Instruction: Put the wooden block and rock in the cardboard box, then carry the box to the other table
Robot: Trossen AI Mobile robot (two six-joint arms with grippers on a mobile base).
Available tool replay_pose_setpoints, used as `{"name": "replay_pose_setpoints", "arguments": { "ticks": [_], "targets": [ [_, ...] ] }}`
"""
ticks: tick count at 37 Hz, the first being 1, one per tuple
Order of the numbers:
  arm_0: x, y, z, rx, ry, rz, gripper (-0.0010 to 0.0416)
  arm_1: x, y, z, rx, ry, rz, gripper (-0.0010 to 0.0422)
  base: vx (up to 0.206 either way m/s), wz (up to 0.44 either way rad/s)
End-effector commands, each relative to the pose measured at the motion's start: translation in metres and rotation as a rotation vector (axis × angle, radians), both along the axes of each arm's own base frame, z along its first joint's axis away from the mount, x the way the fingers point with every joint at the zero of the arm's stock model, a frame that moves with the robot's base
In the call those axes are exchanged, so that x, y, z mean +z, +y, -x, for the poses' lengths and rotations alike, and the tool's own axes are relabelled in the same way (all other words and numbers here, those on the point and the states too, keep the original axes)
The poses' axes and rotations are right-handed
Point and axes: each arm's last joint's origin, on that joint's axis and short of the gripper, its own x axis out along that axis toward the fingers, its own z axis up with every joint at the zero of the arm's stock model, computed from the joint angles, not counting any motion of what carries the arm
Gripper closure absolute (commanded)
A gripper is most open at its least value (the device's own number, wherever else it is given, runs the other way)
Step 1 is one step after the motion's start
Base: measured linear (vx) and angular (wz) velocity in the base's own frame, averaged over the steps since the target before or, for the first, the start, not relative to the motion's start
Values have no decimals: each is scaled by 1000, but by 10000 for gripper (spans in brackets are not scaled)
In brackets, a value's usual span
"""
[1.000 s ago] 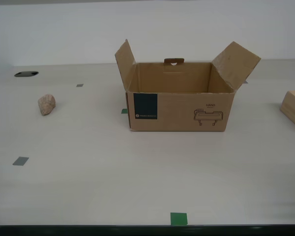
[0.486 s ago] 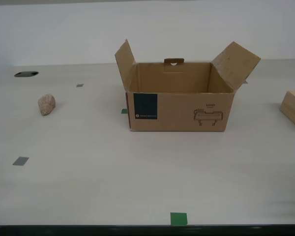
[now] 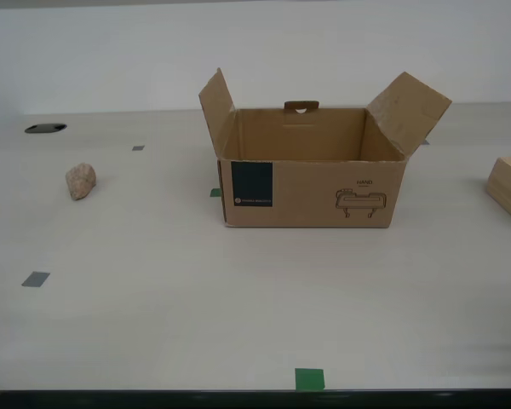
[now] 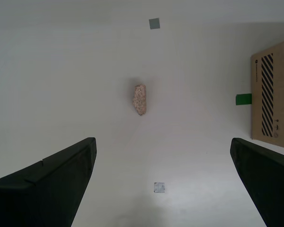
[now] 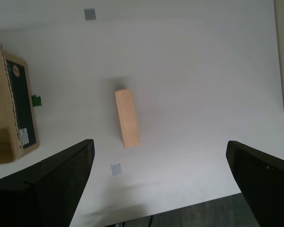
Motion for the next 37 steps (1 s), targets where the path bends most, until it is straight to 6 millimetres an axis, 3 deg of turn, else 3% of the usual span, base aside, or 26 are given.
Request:
{"name": "replay_pose_setpoints", "arguments": {
  "ticks": [1,19,37],
  "targets": [
    [-11,-1,-2,13,46,2,16,0,0,0,-5,-2,0,23,0,0],
    [-55,-2,-15,43,118,-7,16,-3,0,-7,-5,-16,0,23,0,0],
    [-59,-2,-20,42,88,-4,16,-1,0,-10,-5,-65,0,23,0,0]
  ]
}}
